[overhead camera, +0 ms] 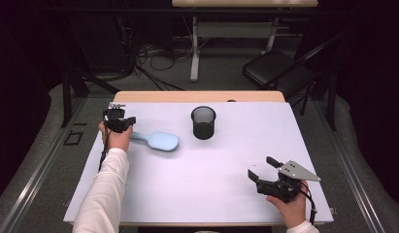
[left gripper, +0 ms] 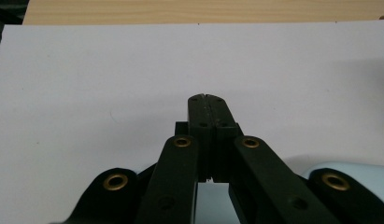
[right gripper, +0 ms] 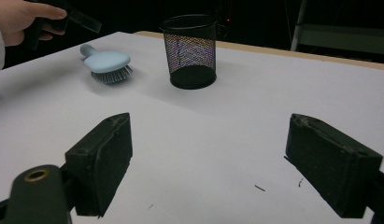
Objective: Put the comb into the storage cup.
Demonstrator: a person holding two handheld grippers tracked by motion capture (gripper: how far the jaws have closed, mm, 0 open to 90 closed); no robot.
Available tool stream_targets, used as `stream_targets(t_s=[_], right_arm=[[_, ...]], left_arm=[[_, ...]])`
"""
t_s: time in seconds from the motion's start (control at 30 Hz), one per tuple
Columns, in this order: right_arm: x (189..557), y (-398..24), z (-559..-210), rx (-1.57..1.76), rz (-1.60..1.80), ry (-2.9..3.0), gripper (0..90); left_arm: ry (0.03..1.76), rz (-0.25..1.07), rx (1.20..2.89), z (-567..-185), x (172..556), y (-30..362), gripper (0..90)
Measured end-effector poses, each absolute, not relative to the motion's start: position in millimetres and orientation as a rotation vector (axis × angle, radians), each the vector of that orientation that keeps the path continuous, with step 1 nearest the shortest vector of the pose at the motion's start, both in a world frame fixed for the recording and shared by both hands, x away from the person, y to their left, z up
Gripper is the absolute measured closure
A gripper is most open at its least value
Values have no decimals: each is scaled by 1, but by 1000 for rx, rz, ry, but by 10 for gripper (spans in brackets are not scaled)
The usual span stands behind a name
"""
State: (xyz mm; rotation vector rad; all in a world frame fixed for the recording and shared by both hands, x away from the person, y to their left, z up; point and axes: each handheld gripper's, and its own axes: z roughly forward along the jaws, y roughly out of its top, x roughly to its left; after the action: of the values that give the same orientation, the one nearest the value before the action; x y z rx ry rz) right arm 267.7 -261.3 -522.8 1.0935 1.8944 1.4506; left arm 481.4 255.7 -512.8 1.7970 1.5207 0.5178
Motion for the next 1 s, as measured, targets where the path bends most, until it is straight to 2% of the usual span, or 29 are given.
stream_targets(t_s=[1.0], right_arm=[[268,-261,-523,1091,1451,1902,145]], left_arm=[[1566,500,1963,-539,488,254,900]])
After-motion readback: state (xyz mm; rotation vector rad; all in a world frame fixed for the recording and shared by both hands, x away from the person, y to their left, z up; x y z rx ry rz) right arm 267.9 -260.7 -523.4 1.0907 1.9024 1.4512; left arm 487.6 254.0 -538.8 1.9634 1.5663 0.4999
